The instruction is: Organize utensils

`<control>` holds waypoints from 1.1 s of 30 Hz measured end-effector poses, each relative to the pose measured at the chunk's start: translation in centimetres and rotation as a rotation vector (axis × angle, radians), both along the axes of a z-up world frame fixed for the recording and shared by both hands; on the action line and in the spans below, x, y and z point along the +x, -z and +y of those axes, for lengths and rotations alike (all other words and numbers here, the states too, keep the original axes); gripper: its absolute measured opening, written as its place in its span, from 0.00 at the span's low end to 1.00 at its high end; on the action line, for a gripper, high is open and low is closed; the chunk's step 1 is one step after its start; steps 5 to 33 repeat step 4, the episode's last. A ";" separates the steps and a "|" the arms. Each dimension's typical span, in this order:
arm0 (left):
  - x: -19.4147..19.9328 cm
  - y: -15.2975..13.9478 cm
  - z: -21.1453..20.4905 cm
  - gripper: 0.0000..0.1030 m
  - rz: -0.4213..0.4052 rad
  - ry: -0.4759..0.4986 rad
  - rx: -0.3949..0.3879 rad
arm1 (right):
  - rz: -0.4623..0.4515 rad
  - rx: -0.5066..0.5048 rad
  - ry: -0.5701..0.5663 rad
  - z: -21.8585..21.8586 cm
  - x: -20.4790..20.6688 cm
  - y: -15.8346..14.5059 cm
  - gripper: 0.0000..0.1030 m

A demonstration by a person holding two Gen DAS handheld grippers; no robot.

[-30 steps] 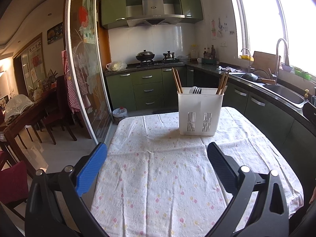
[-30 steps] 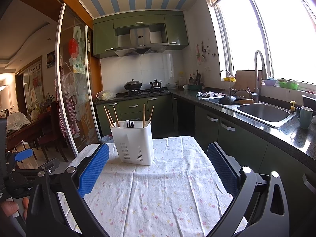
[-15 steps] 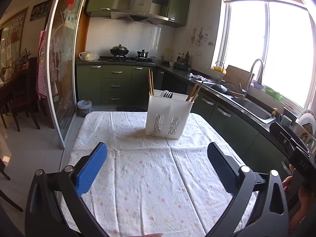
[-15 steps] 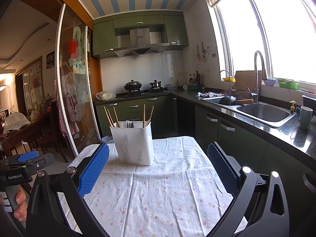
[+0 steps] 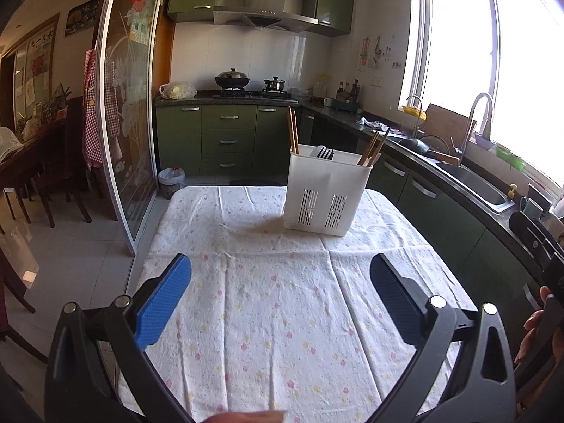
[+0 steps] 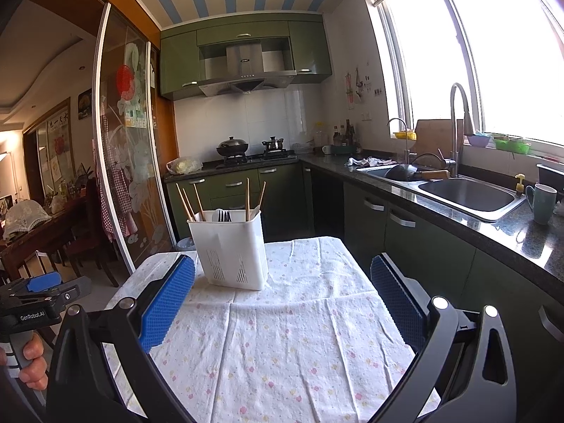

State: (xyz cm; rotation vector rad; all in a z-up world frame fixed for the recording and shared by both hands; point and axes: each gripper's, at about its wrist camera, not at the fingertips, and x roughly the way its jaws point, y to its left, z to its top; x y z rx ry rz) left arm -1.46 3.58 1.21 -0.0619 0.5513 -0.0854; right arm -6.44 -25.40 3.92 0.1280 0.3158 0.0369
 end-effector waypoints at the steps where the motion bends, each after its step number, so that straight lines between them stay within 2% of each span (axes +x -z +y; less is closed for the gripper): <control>1: 0.2 0.3 0.1 0.94 0.011 -0.009 0.018 | 0.014 -0.004 0.000 -0.1 0.3 0.2 0.96; 4: 1.5 1.6 0.6 0.94 0.075 -0.014 0.032 | 0.080 -0.027 -0.011 -0.6 2.0 1.2 0.96; 33: 1.5 1.6 0.6 0.94 0.075 -0.014 0.032 | 0.080 -0.027 -0.011 -0.6 2.0 1.2 0.96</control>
